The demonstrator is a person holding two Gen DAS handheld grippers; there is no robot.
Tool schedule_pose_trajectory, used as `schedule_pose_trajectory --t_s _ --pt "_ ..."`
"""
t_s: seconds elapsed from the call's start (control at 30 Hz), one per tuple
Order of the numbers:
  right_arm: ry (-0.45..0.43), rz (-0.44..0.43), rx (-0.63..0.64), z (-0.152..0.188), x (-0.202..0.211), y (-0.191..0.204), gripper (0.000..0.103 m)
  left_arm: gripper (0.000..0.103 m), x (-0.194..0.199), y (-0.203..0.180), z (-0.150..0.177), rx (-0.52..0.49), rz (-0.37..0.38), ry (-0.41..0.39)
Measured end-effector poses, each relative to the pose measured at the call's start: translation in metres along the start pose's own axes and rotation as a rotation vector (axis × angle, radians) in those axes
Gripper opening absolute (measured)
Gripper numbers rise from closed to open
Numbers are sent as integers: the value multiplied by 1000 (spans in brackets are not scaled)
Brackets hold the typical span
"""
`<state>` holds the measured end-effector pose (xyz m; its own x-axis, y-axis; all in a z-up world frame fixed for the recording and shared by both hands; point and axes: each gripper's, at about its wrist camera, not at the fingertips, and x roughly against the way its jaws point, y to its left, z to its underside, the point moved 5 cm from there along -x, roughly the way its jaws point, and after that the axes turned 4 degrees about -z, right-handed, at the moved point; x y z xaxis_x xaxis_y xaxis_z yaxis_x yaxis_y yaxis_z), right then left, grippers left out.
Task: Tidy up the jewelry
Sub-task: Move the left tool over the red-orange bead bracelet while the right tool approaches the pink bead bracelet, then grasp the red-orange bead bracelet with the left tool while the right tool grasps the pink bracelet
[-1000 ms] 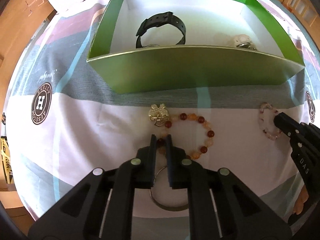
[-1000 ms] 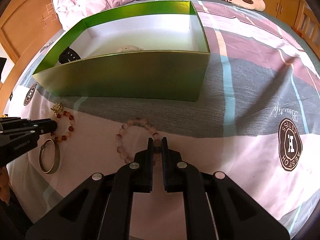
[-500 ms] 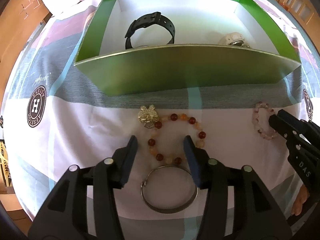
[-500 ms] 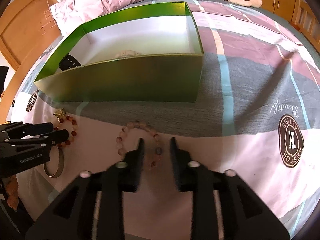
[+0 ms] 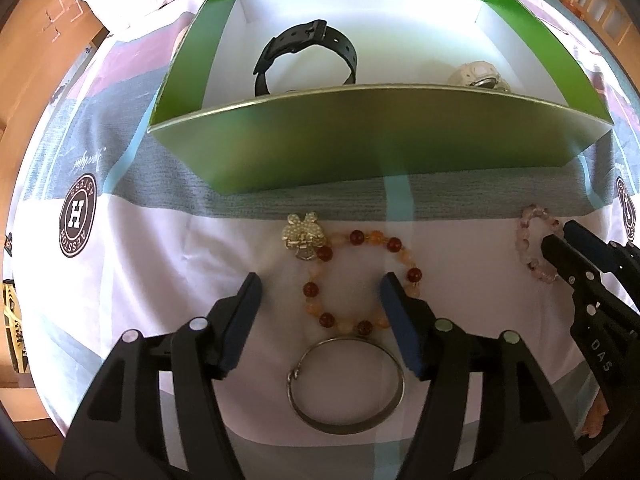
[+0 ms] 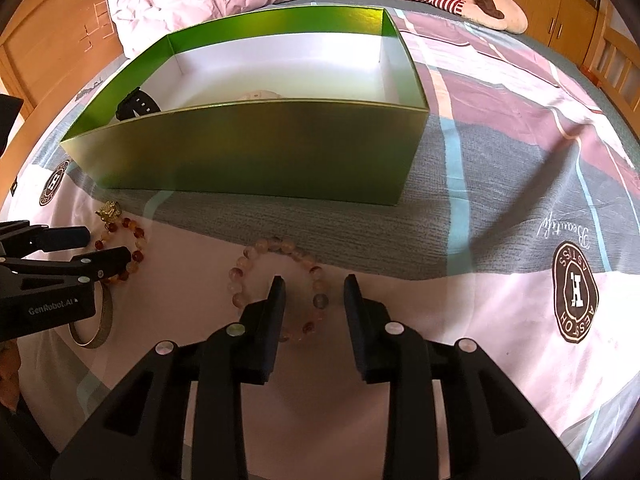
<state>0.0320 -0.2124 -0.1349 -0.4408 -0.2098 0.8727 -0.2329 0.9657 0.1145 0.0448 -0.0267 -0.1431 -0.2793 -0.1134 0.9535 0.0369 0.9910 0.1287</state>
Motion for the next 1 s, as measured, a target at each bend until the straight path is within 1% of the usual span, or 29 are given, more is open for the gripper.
schedule_pose_trajectory --t_s 0.1,0.23,0.33,0.37,0.47,0.53,0.6,0.73,0.83,0.87,0.9,0.93,0.97,1.0 --pt "0 0 -1 0 0 0 31 64 3 -2 2 -1 -2 0" --pt "0 0 1 0 0 0 31 69 1 -2 2 9 -7 3" --pt "-1 -4 -4 -1 -1 0 31 69 -1 4 1 32 24 11" --pt "-4 -9 -10 -1 1 0 31 69 -1 6 0 41 39 12" --pt "-73 -41 -37 -7 17 -2 31 69 3 12 -3 98 165 20" --pt "-125 -32 -34 -13 30 -3 31 69 6 15 -5 121 227 24" --pt "-129 -29 -38 -14 34 -5 31 69 7 18 -7 123 233 14" --pt "-65 -30 -84 -8 20 -17 31 69 2 22 -7 120 224 28" --pt "-60 -55 -102 -9 20 -18 31 69 -3 22 -6 120 215 36" --pt "-60 -68 -92 -9 21 -16 37 70 -2 20 -8 118 213 35" --pt "-63 -71 -81 -9 22 -13 57 71 -3 20 -8 110 211 35" --pt "-77 -62 -67 -9 24 -10 65 71 -3 19 -7 101 203 33" --pt "-101 -37 -41 -9 26 -5 68 71 -3 19 -7 97 199 32" --pt "-101 -20 -16 -9 25 1 68 71 -3 17 -7 92 194 31"
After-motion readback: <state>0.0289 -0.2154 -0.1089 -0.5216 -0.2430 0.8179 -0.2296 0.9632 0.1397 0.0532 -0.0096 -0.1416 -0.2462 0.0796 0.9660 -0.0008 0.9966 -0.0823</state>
